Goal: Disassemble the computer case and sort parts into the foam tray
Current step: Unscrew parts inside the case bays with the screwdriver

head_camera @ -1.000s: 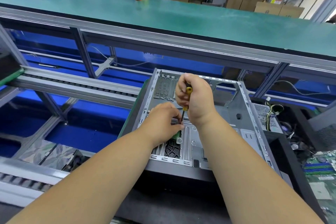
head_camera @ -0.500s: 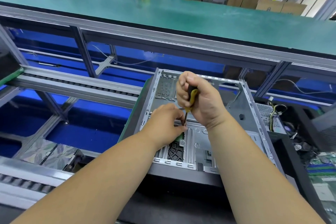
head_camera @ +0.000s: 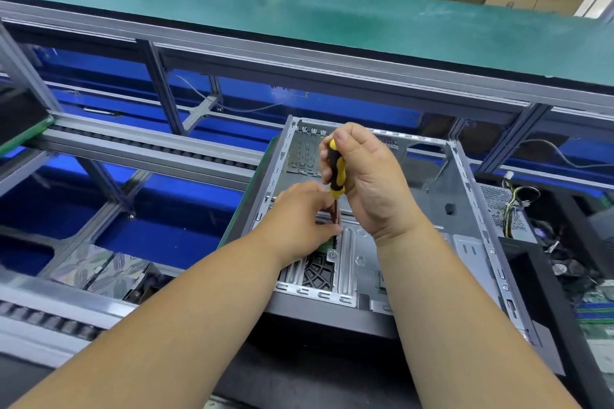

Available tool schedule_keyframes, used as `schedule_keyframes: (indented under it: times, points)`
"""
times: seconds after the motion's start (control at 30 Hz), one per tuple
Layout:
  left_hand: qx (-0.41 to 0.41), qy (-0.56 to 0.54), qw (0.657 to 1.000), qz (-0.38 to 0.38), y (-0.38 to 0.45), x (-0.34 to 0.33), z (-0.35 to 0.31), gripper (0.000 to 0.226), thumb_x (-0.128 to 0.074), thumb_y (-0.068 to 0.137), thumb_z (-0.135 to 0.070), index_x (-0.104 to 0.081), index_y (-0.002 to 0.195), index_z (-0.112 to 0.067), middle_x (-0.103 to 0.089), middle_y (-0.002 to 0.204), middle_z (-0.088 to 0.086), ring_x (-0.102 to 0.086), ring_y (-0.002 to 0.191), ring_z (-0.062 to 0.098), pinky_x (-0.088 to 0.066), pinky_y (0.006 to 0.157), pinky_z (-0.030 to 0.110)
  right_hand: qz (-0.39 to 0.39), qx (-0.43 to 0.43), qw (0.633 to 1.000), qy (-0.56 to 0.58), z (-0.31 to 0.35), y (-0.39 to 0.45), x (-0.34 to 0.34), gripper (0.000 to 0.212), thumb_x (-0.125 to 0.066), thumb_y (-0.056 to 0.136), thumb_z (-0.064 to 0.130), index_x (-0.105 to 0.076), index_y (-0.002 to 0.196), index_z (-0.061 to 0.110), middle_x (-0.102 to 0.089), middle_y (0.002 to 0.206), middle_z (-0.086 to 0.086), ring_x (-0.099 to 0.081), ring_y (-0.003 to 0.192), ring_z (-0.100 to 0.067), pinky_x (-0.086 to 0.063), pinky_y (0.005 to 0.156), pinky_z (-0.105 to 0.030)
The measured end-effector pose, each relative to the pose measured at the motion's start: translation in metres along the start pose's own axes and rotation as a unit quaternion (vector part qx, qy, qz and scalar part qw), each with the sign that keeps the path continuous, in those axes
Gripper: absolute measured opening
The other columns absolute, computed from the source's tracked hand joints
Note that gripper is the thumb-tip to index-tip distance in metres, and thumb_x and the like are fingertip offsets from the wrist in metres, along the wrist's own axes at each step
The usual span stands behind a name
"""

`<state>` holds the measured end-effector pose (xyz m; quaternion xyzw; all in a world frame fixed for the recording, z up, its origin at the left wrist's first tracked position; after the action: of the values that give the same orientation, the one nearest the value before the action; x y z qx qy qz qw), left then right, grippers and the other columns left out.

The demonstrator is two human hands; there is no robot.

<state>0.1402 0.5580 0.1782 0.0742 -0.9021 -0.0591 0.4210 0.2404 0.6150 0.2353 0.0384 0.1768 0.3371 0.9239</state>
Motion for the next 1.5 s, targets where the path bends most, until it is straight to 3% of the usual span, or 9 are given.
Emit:
schedule_keyframes:
  times: [0.23,0.47,0.6,0.7,0.87,1.0,1.17,1.33,1.5]
  points:
    - [0.000,-0.008,1.000,0.009,0.000,-0.002,0.001,0.017,-0.078,0.079,-0.033,-0.061,0.078,-0.031,-0.053,0.095,-0.012,-0.048,0.102,0.014,-0.040,0.096,0.041,-0.113,0.086,0.989,0.037,0.001,0.003,0.004,0.020,-0.034,0.086,0.014,-0.041,0.067,0.016,-0.035,0.056,0.003,-0.023,0.049,-0.014,-0.022,0.046,-0.021]
    - [-0.001,-0.003,1.000,0.015,0.002,-0.004,0.003,0.015,-0.078,0.079,-0.034,-0.066,0.083,-0.025,-0.055,0.096,-0.010,-0.050,0.103,0.015,-0.041,0.096,0.041,-0.069,0.053,0.996,0.026,0.003,0.006,-0.004,0.022,-0.032,0.082,0.007,-0.037,0.062,0.014,-0.031,0.051,0.003,-0.023,0.045,-0.011,-0.022,0.043,-0.017]
    - [0.001,-0.010,1.000,0.011,0.002,-0.003,0.002,0.014,-0.078,0.079,-0.033,-0.068,0.083,-0.023,-0.056,0.096,-0.010,-0.052,0.102,0.015,-0.043,0.095,0.041,0.012,0.019,1.000,0.004,0.003,0.010,-0.009,0.019,-0.034,0.080,0.014,-0.034,0.061,0.012,-0.030,0.048,0.002,-0.019,0.045,-0.012,-0.017,0.045,-0.017]
    - [0.004,-0.042,0.999,0.012,0.003,-0.004,0.003,0.015,-0.079,0.078,-0.028,-0.068,0.077,-0.018,-0.063,0.090,-0.004,-0.059,0.093,0.018,-0.049,0.084,0.042,0.110,-0.027,0.994,-0.004,0.002,0.013,-0.014,0.025,-0.034,0.082,0.017,-0.035,0.058,0.013,-0.029,0.046,0.003,-0.017,0.043,-0.011,-0.016,0.044,-0.017]
    - [0.025,-0.072,0.997,0.016,0.001,-0.005,0.003,0.014,-0.078,0.078,-0.025,-0.067,0.086,-0.020,-0.066,0.091,-0.006,-0.062,0.091,0.013,-0.052,0.084,0.041,0.227,-0.080,0.971,0.006,0.000,0.014,-0.020,0.032,-0.031,0.081,0.017,-0.040,0.051,0.016,-0.026,0.045,0.003,-0.015,0.041,-0.008,-0.015,0.041,-0.016]
    - [-0.005,-0.043,0.999,0.018,0.001,0.000,0.000,0.016,-0.080,0.074,-0.031,-0.065,0.074,-0.029,-0.060,0.090,-0.008,-0.058,0.093,0.014,-0.050,0.085,0.040,0.147,-0.049,0.988,0.029,0.001,0.013,-0.009,0.026,-0.035,0.084,0.018,-0.046,0.062,0.009,-0.027,0.044,0.001,-0.019,0.041,-0.012,-0.019,0.041,-0.020]
    - [-0.006,0.003,0.999,0.037,-0.002,0.003,-0.001,0.018,-0.079,0.076,-0.039,-0.061,0.079,-0.038,-0.053,0.099,-0.010,-0.049,0.105,0.014,-0.043,0.096,0.039,-0.025,-0.007,0.999,-0.039,0.008,0.003,0.008,0.024,-0.046,0.092,0.022,-0.054,0.072,0.012,-0.048,0.058,-0.002,-0.044,0.053,-0.018,-0.044,0.056,-0.027]
    - [0.002,0.014,0.999,0.045,-0.004,0.003,-0.001,0.015,-0.075,0.079,-0.035,-0.066,0.092,-0.034,-0.051,0.105,-0.012,-0.045,0.111,0.013,-0.038,0.103,0.040,-0.147,0.017,0.989,-0.023,0.006,-0.007,0.002,0.035,-0.036,0.094,0.016,-0.045,0.060,0.018,-0.034,0.051,0.004,-0.027,0.049,-0.015,-0.026,0.048,-0.025]
    - [-0.011,0.035,0.998,0.046,-0.006,0.002,-0.001,0.017,-0.072,0.082,-0.033,-0.062,0.096,-0.034,-0.052,0.109,-0.010,-0.044,0.113,0.014,-0.034,0.105,0.037,-0.150,0.016,0.988,-0.031,0.007,-0.004,-0.004,0.042,-0.042,0.097,0.021,-0.036,0.056,0.017,-0.027,0.047,0.002,-0.020,0.043,-0.014,-0.019,0.044,-0.024]
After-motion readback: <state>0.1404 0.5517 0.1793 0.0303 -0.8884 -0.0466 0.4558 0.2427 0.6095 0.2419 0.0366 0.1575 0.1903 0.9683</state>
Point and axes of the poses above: each hand's wrist, its own y-axis towards the middle knuckle, its own x-axis out of the back of the hand, z = x × y, the point moved 2 cm from there along y, towards the middle knuckle
